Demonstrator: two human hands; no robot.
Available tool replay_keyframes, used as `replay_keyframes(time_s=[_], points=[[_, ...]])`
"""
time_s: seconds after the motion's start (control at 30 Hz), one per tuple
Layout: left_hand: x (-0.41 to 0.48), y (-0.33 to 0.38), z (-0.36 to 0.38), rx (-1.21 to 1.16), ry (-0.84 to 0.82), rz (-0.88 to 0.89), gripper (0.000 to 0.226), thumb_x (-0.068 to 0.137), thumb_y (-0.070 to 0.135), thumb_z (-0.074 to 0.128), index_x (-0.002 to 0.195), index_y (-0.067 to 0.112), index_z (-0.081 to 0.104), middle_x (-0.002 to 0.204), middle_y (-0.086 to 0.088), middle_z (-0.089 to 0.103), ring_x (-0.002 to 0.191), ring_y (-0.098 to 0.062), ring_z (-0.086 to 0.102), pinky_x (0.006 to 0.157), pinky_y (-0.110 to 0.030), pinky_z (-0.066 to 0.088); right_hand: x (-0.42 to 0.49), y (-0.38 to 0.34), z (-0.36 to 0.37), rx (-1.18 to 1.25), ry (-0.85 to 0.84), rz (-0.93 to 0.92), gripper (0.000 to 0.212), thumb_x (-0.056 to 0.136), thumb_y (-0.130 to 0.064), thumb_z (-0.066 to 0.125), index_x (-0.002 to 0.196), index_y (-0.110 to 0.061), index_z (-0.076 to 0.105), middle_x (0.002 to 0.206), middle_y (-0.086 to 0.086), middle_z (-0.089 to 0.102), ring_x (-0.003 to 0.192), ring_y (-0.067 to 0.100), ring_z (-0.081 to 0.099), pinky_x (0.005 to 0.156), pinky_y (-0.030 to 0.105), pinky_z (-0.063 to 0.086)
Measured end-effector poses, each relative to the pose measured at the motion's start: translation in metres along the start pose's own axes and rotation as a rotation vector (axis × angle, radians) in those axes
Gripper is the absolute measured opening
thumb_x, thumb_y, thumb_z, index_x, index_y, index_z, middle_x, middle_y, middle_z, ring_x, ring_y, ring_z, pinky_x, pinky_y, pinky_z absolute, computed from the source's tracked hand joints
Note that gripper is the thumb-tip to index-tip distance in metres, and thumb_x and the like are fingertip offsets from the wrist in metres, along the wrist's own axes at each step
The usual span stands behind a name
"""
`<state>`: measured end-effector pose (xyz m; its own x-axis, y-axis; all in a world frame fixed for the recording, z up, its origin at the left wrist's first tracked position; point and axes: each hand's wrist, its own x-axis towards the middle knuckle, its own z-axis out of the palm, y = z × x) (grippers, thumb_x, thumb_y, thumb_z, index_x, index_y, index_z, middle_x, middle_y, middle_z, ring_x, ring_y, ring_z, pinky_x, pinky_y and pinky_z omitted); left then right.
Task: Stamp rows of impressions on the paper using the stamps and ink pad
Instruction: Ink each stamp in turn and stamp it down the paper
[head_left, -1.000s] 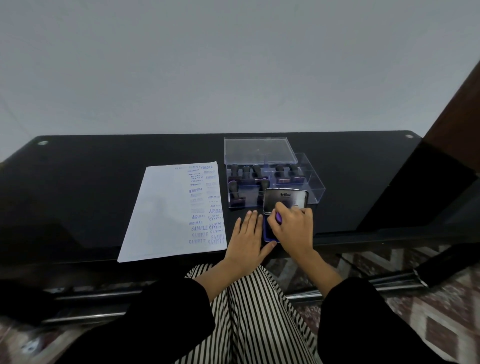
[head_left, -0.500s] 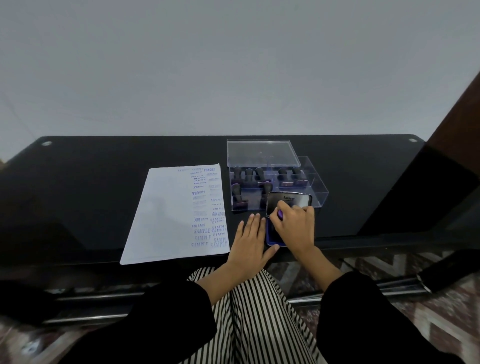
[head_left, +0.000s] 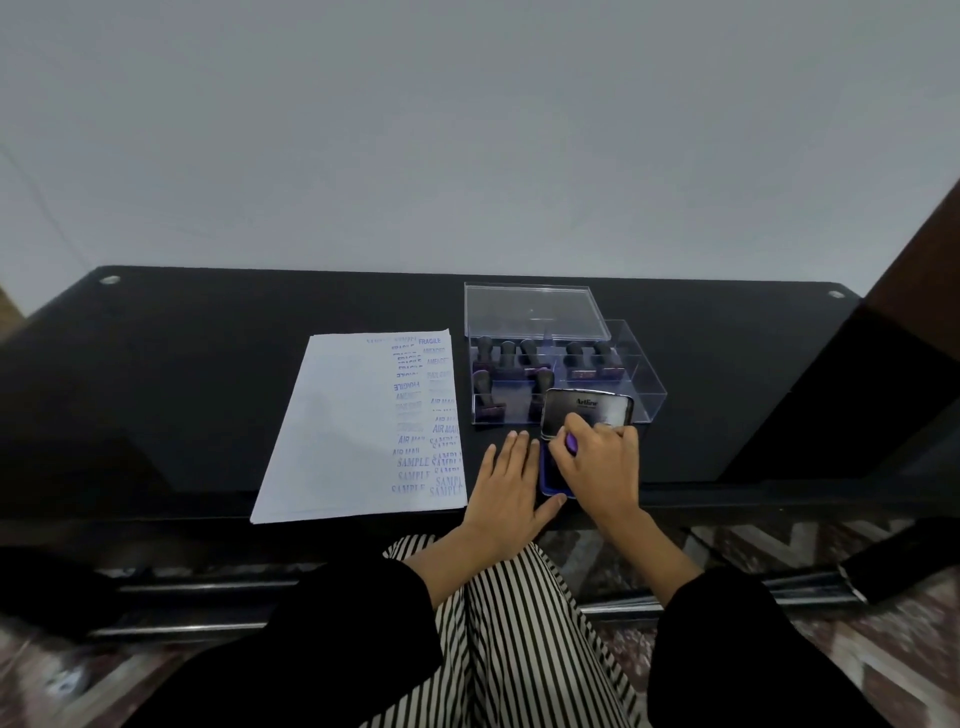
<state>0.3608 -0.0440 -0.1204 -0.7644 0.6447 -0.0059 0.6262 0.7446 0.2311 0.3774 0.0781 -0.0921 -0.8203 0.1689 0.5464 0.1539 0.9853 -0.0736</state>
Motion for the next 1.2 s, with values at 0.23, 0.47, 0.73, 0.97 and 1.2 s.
replay_keyframes(time_s=[0.23, 0.47, 0.73, 0.97, 1.2], points=[[0.0, -0.02, -0.046, -0.207, 0.095, 0.065, 0.059, 0.097, 0.041, 0.038, 0.144, 0.007, 0.031, 0.15, -0.009, 0.032, 0.137, -0.021, 0.033, 0.112, -0.031, 0.026, 0.017, -0.002, -0.008, 0.141, -0.029, 0.099, 0.026, 0.087, -0.021, 0.053, 0.064, -0.023, 0.041, 0.049, -0.003, 0.05, 0.048, 0.016, 0.042, 0.068, 0.033, 0.036], [0.001, -0.095, -0.107, -0.316, 0.323, -0.057, 0.033, 0.098, 0.031, 0.042, 0.123, 0.013, 0.054, 0.127, -0.001, 0.056, 0.113, -0.015, 0.054, 0.093, -0.02, 0.04, 0.087, -0.05, -0.018, 0.408, 0.125, 0.083, 0.036, 0.085, -0.018, 0.048, 0.055, -0.023, 0.029, 0.04, -0.012, 0.02, 0.037, 0.008, 0.025, 0.065, 0.031, 0.031], [0.023, -0.182, -0.142, -0.293, 0.417, -0.227, 0.033, 0.098, 0.024, 0.043, 0.129, 0.013, 0.05, 0.132, -0.001, 0.051, 0.119, -0.012, 0.05, 0.088, -0.011, 0.031, 0.168, -0.118, 0.025, 0.492, -0.081, 0.01, 0.033, 0.095, -0.026, 0.045, 0.063, -0.018, 0.037, 0.05, -0.005, 0.041, 0.05, 0.018, 0.041, 0.072, 0.03, 0.031], [0.048, -0.239, -0.117, -0.184, 0.365, -0.337, 0.041, 0.098, 0.024, 0.042, 0.138, 0.014, 0.041, 0.143, -0.001, 0.043, 0.13, -0.014, 0.043, 0.104, -0.019, 0.033, 0.201, -0.166, 0.087, 0.449, -0.229, -0.084, 0.041, 0.095, -0.031, 0.043, 0.057, -0.02, 0.031, 0.051, -0.004, 0.04, 0.054, 0.019, 0.047, 0.069, 0.034, 0.041], [0.063, -0.265, -0.078, -0.181, 0.233, -0.393, 0.052, 0.099, 0.037, 0.033, 0.147, 0.019, 0.023, 0.157, 0.004, 0.019, 0.146, -0.011, 0.009, 0.119, -0.033, 0.006, 0.224, -0.183, 0.13, 0.383, -0.282, -0.1, 0.031, 0.096, -0.032, 0.042, 0.07, -0.015, 0.046, 0.063, 0.001, 0.049, 0.06, 0.016, 0.048, 0.07, 0.028, 0.037]])
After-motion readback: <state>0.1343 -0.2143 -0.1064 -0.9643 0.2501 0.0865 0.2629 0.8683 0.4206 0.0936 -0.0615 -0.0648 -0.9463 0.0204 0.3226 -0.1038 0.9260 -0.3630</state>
